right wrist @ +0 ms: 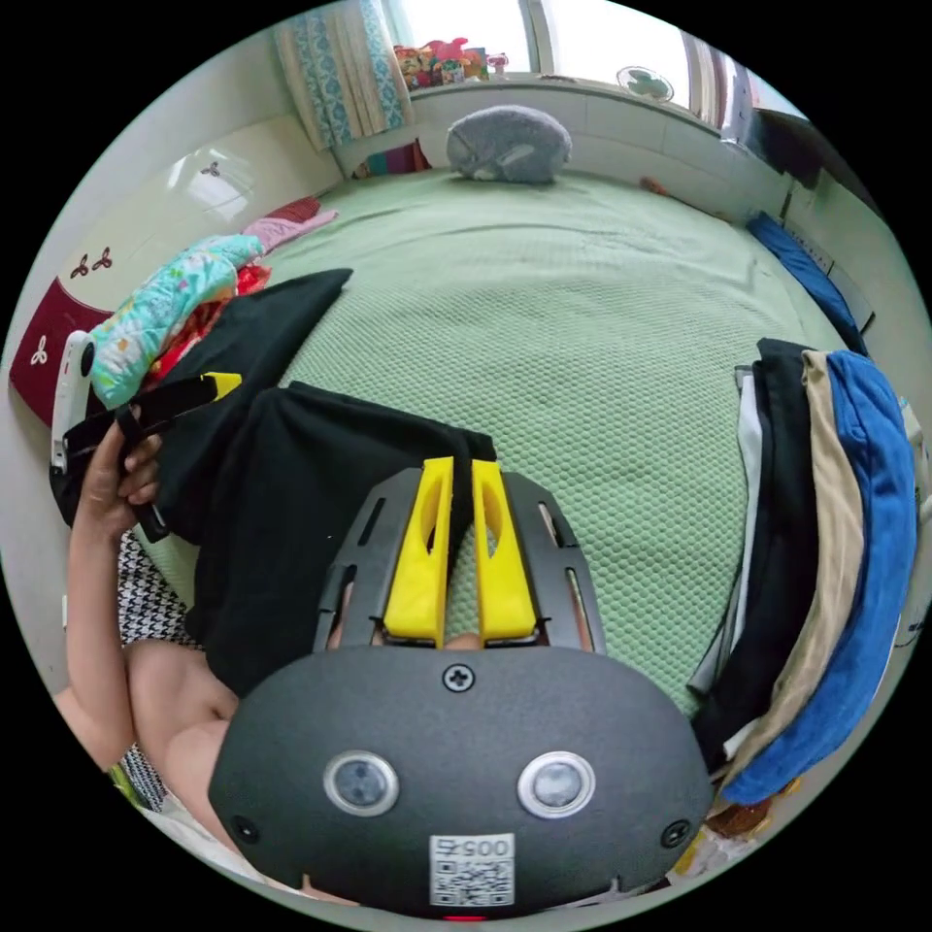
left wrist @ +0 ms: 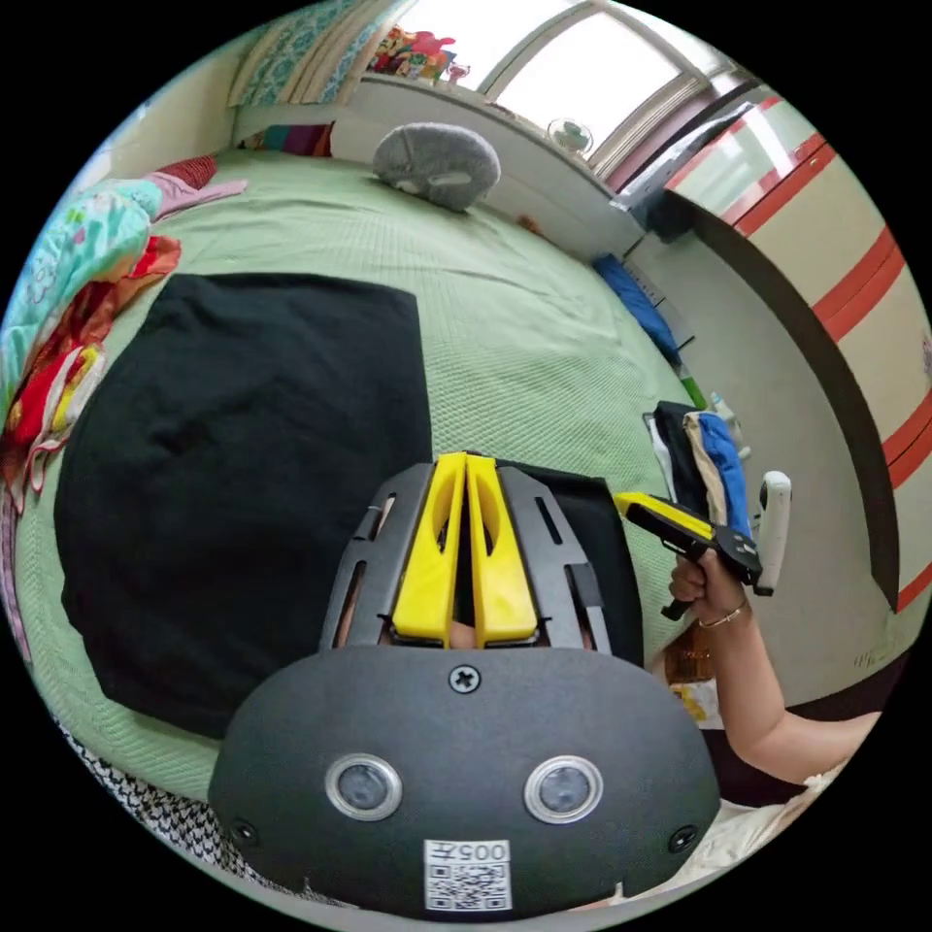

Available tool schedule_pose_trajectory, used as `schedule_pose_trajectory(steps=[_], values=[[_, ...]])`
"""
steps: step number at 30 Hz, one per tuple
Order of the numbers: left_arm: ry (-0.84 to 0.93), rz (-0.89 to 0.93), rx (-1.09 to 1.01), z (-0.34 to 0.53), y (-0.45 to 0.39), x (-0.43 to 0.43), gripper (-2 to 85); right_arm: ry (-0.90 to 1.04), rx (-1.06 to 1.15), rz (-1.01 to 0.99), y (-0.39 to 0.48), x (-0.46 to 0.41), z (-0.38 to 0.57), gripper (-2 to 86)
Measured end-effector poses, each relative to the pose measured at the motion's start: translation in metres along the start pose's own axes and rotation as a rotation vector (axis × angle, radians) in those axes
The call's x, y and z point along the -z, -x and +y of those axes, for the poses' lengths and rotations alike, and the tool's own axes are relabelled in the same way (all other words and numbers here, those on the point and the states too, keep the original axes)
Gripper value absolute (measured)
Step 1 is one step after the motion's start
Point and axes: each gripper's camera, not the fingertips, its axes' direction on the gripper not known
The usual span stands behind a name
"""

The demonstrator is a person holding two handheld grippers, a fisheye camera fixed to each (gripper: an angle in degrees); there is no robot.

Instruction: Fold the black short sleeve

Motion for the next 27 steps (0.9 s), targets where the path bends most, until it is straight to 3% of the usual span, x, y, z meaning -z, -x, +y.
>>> schedule_pose_trajectory(steps=[9,14,18,24,27], values=[[0.12,-0.144,-0.215,0.073,-0.05,0.012,-0.2,0.045,0.135,0.008,0.067,0.04,0.101,4.4],[0.144,-0.1,-0.13,0.129,-0.044,0.014,0.0,0.088,0.251,0.022,0.104,0.033,0.153,2.4],[0.254,-0.166,-0.099,0.172,-0.026,-0.003,0.6,0.19,0.262,0.173,0.108,0.02,0.164,-0.5],[0.074,-0.145,0.019,0.206,-0.002,0.038,3.8,0.081,0.232,0.105,0.102,0.052,0.163,4.4],[0.08,-0.16,0.003,0.215,-0.004,0.041,9.3,0.044,0.193,0.082,0.092,0.054,0.15,8.5]])
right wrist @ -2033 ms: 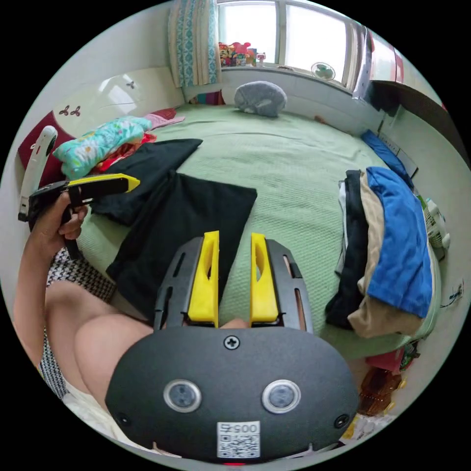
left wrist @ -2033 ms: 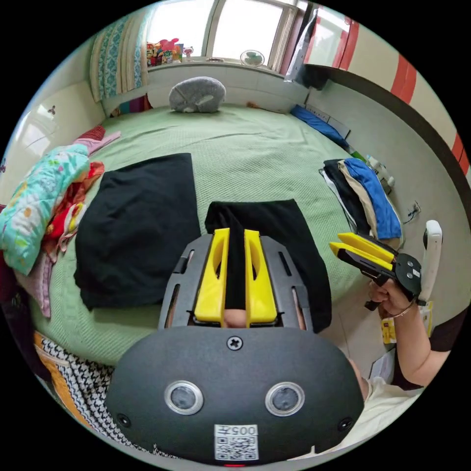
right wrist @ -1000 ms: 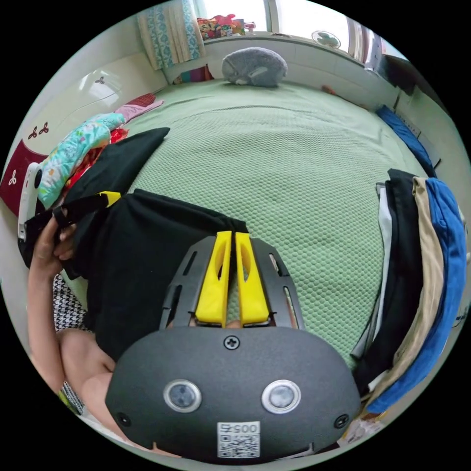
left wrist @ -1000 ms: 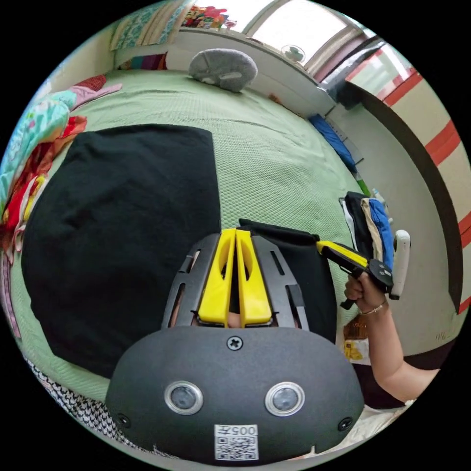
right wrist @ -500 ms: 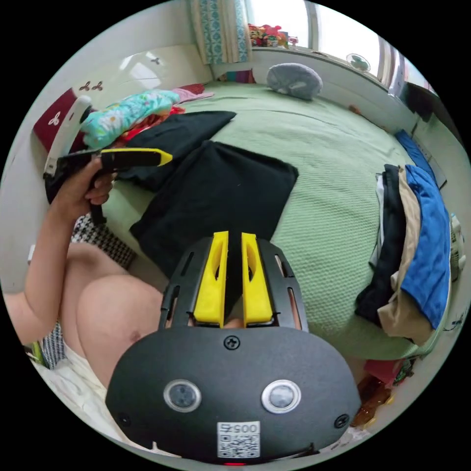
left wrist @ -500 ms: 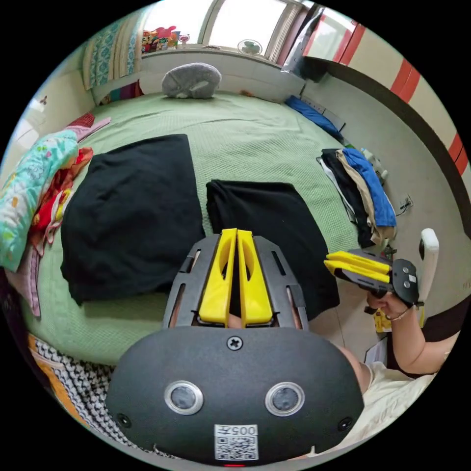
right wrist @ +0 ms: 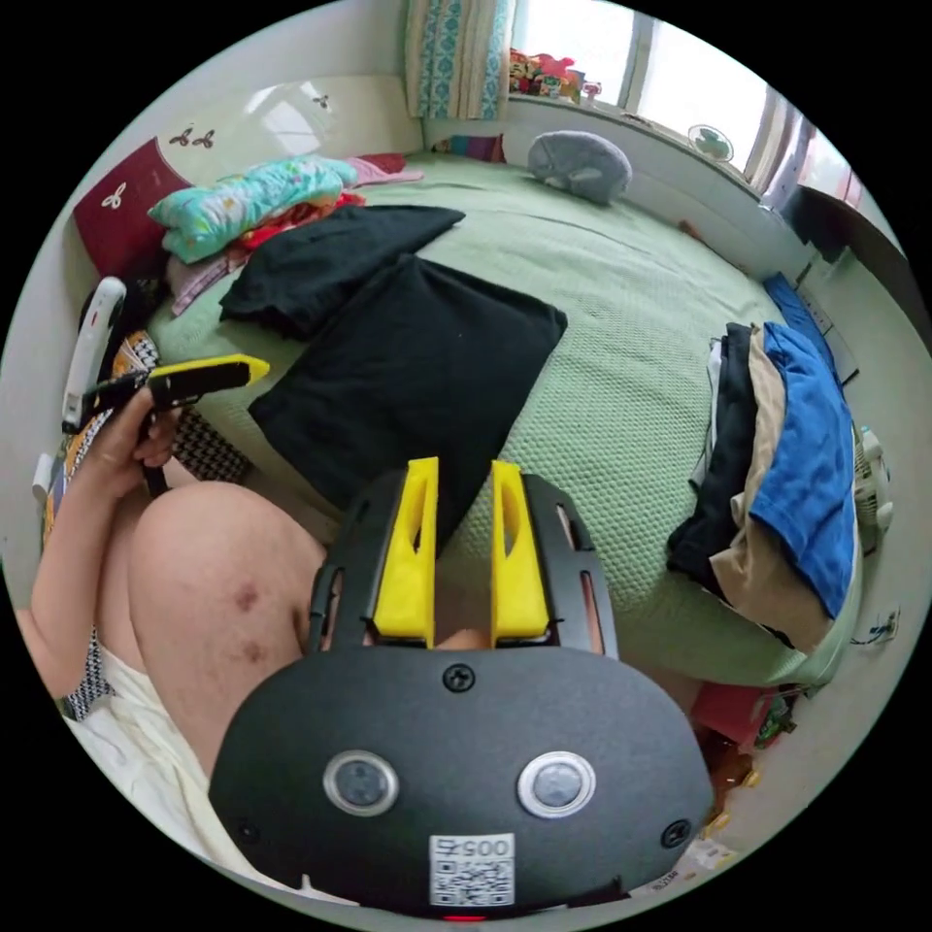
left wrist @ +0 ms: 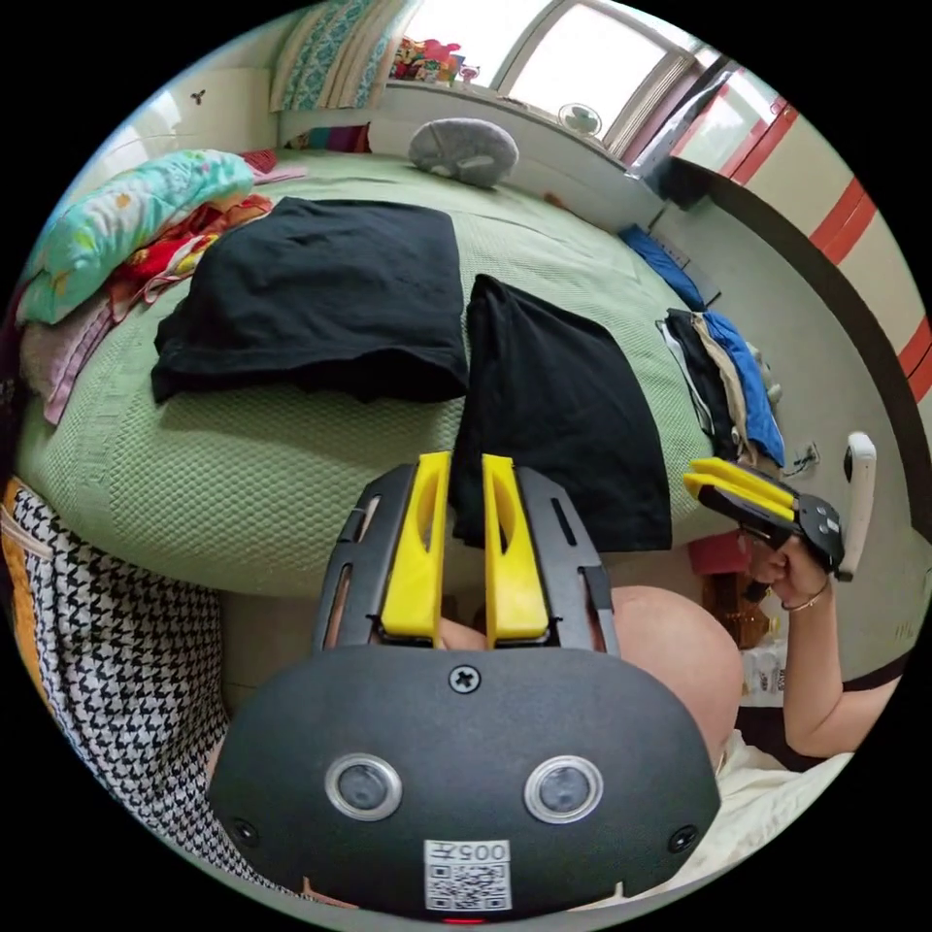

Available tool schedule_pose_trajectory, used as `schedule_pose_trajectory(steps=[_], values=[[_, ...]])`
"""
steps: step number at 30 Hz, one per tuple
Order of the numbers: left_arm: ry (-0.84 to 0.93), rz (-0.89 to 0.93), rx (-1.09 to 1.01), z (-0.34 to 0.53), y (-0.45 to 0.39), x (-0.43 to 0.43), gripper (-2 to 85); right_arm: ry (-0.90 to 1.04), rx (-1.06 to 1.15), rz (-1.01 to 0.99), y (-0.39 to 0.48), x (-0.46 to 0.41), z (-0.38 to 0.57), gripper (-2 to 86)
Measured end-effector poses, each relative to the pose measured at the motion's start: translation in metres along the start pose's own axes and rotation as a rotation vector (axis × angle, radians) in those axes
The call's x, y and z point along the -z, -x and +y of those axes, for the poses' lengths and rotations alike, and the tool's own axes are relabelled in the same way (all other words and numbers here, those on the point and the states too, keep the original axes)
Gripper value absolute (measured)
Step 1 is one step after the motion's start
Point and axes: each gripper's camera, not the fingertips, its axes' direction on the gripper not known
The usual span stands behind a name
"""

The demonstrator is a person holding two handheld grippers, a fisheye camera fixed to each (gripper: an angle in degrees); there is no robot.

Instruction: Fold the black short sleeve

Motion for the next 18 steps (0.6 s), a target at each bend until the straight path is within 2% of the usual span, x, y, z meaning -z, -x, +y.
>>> schedule_pose_trajectory(steps=[3,8,18], values=[[0.031,-0.009,-0.045,0.004,-0.004,-0.01,13.0,-0.05,-0.022,0.023,-0.009,0.001,-0.021,10.6],[0.083,0.031,-0.058,0.006,-0.006,-0.03,13.4,-0.136,0.013,0.069,-0.018,-0.009,-0.065,11.5],[0.126,0.025,-0.078,0.004,-0.006,-0.033,10.5,0.016,-0.073,-0.007,-0.052,-0.098,-0.139,11.9]])
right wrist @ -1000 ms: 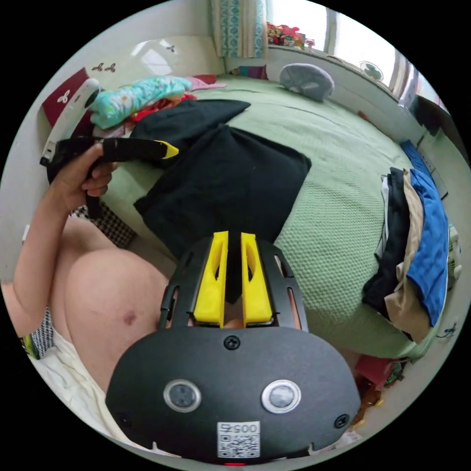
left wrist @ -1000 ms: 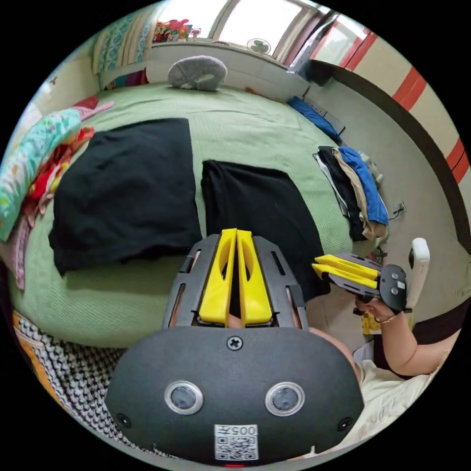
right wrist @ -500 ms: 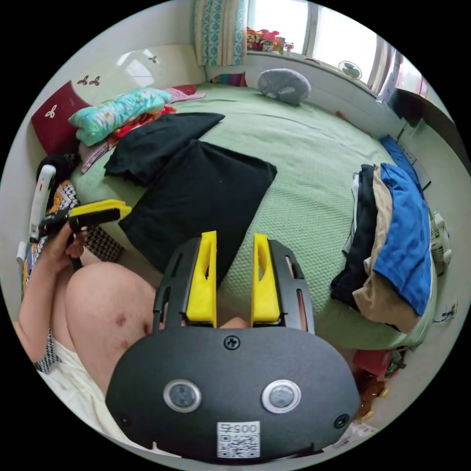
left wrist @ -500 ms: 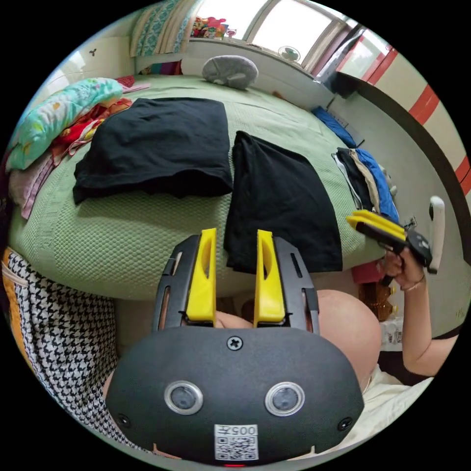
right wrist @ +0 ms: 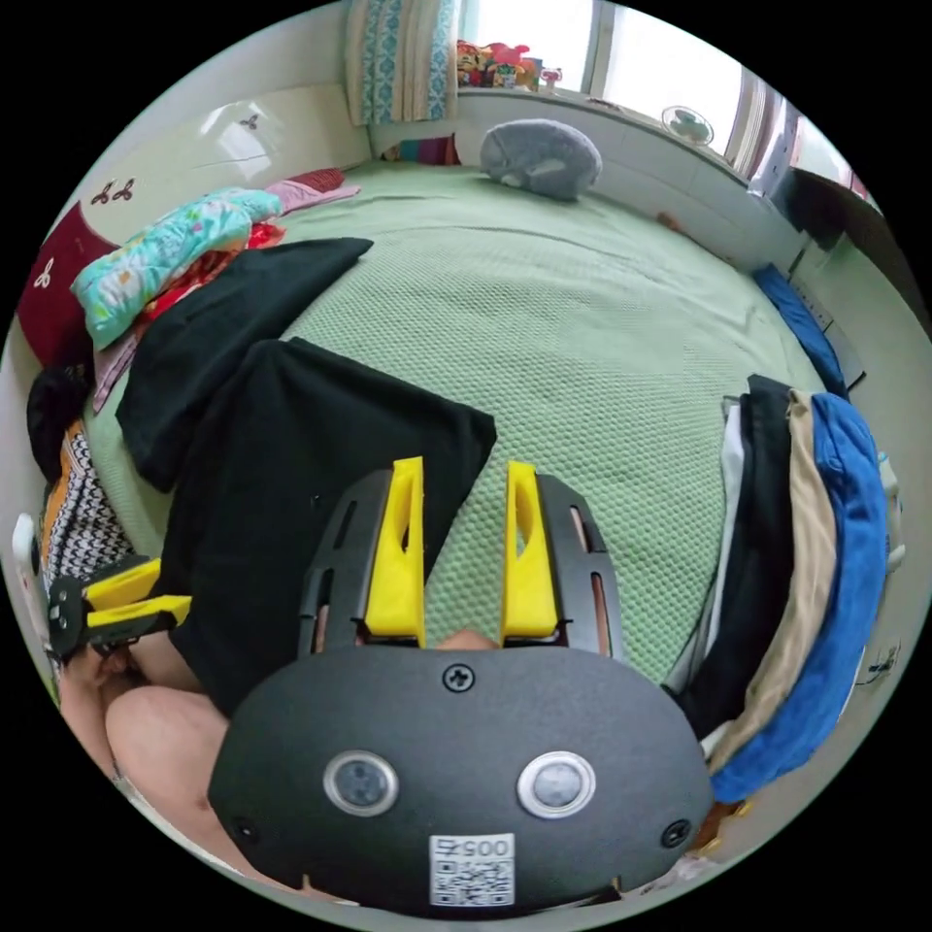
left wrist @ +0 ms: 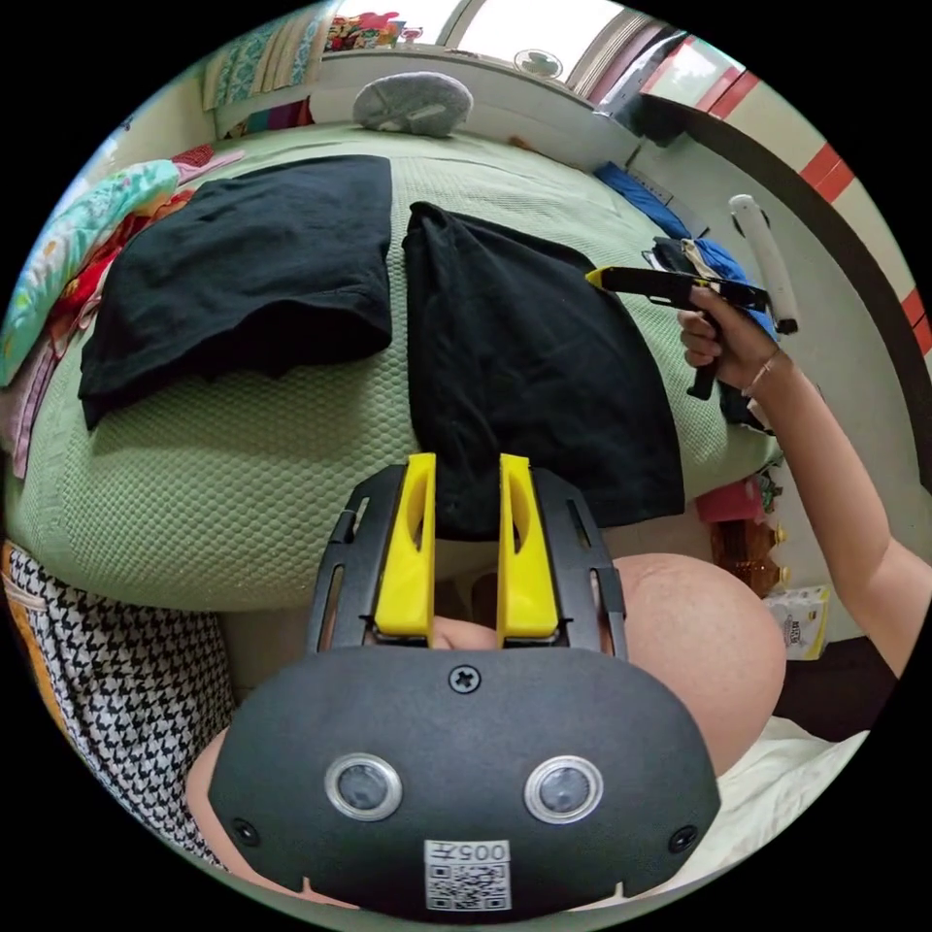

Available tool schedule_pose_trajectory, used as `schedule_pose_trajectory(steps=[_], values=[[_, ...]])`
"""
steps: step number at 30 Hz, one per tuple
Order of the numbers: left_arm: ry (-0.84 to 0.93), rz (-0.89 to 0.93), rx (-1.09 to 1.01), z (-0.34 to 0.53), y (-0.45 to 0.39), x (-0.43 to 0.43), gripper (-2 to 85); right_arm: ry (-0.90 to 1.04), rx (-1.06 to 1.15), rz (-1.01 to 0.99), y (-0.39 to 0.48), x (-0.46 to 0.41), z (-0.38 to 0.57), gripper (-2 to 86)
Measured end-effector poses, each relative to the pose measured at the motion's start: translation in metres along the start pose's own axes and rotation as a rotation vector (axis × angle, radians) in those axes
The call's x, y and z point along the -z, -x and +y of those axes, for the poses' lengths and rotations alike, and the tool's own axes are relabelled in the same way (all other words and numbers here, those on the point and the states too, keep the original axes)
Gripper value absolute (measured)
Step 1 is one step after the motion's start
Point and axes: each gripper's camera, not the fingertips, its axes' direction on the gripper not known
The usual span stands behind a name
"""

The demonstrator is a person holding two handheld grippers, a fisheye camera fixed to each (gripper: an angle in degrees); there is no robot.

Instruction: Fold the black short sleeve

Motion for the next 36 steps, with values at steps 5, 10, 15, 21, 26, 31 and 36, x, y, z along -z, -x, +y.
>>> schedule_pose_trajectory(steps=[5,10,15,21,26,31,36], values=[[0.011,0.038,-0.001,-0.004,0.011,0.003,8.7,-0.017,-0.011,-0.07,0.006,-0.007,0.001,8.5],[0.011,0.025,0.001,-0.006,0.011,0.014,6.3,-0.038,0.016,-0.055,0.031,0.004,0.009,0.4],[-0.048,-0.052,-0.056,-0.002,0.0,0.046,5.9,-0.153,0.008,-0.066,0.047,0.056,0.016,-0.8],[-0.125,-0.021,-0.065,-0.003,-0.004,0.094,5.8,-0.259,0.121,0.04,0.099,0.129,0.025,-0.7],[-0.189,-0.036,-0.073,-0.002,0.001,0.142,5.8,-0.332,0.153,0.039,0.135,0.181,0.019,-0.7],[-0.211,-0.079,-0.057,-0.021,0.041,0.209,5.9,-0.394,0.215,0.027,0.192,0.211,-0.018,-0.7],[-0.163,-0.178,-0.03,-0.063,0.092,0.252,5.9,-0.349,0.238,-0.042,0.253,0.203,-0.093,-0.6]])
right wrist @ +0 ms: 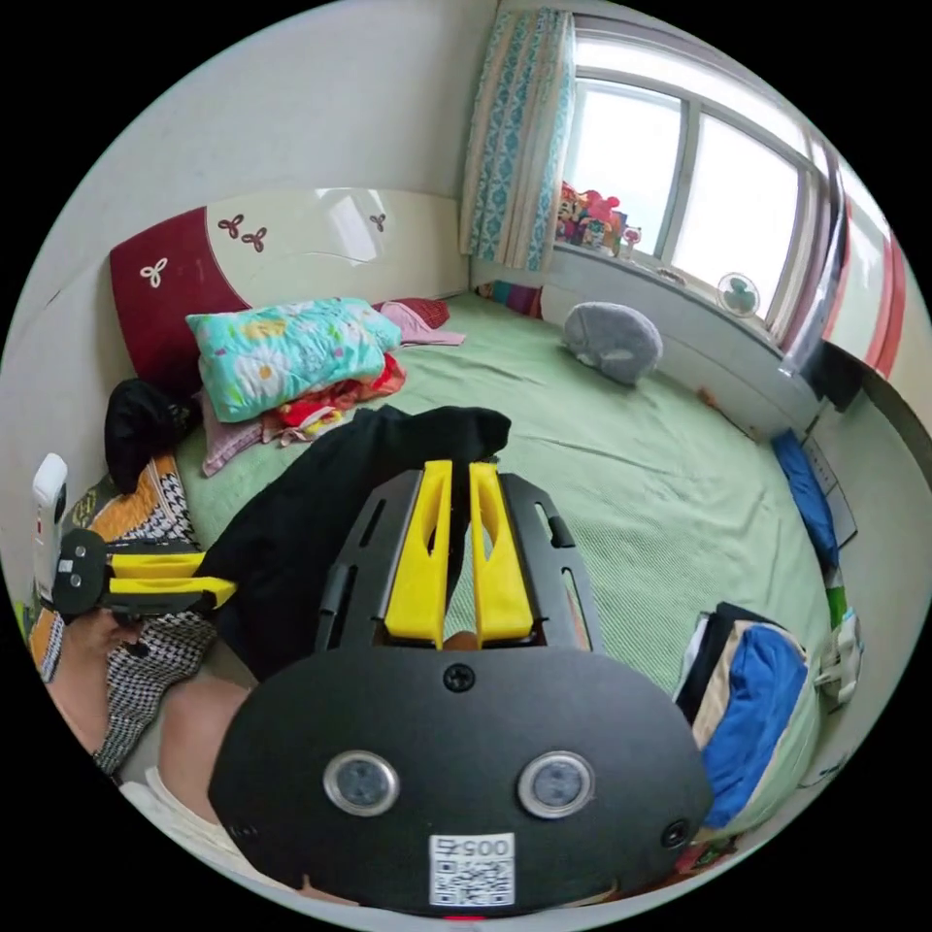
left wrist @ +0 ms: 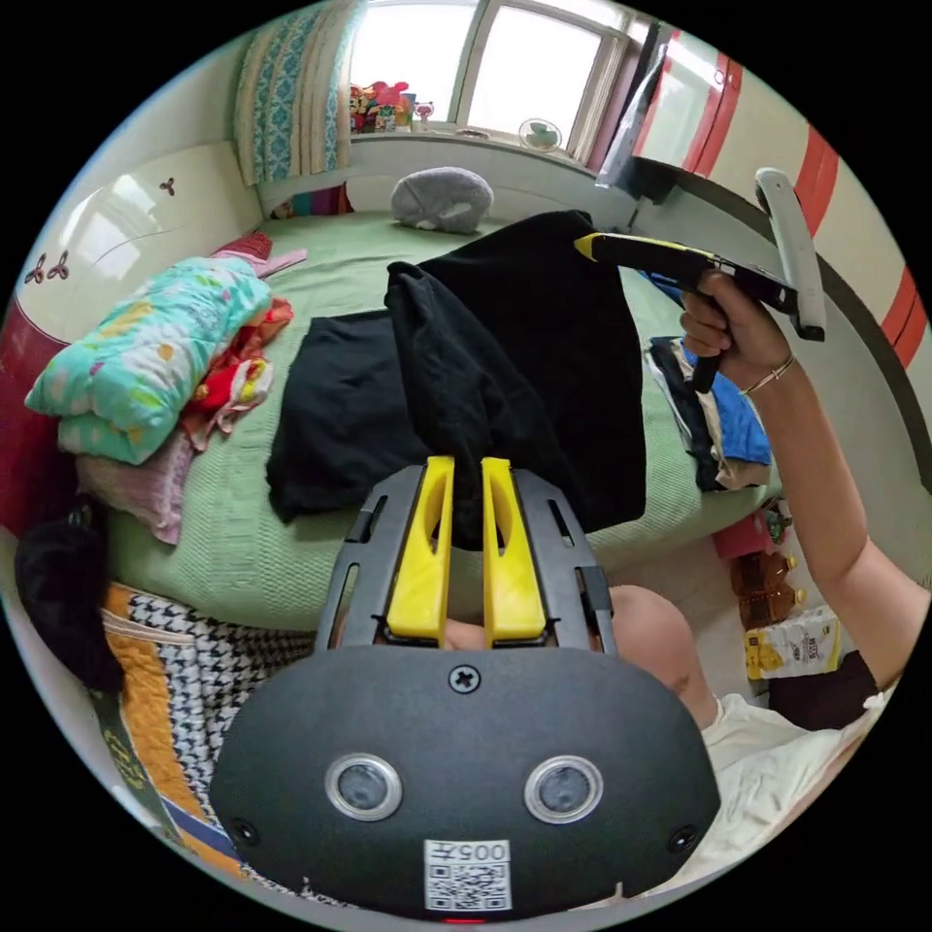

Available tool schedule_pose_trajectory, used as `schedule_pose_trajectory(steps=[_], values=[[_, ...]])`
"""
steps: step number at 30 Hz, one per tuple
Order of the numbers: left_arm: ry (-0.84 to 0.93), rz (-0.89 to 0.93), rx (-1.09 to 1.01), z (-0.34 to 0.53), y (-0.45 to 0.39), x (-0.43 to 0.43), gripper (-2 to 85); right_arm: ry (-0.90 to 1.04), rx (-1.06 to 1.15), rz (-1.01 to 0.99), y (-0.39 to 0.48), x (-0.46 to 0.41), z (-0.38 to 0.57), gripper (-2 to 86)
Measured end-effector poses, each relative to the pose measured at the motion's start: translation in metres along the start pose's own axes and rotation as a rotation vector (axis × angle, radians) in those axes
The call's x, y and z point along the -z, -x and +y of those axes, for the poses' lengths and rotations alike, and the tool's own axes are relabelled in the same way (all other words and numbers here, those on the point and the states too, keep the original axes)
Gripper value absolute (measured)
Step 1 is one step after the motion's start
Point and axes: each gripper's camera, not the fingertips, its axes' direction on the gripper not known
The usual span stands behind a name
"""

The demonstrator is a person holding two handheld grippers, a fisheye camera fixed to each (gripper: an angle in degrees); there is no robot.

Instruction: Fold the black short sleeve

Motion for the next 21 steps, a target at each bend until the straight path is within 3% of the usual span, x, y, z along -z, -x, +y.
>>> schedule_pose_trajectory(steps=[8,13,16,21], values=[[0.176,-0.117,0.17,-0.07,0.108,-0.092,6.3,0.22,-0.121,-0.159,0.037,-0.128,-0.066,4.9],[0.176,-0.133,0.1,-0.071,0.114,-0.111,6.2,0.271,0.12,-0.177,0.1,-0.14,0.004,3.7],[0.168,-0.126,0.064,-0.075,0.114,-0.11,6.4,0.292,0.185,-0.23,0.133,-0.137,0.049,0.9],[0.2,-0.08,0.048,-0.082,0.119,-0.106,7.1,0.415,0.212,-0.14,0.17,-0.167,0.075,-1.3]])
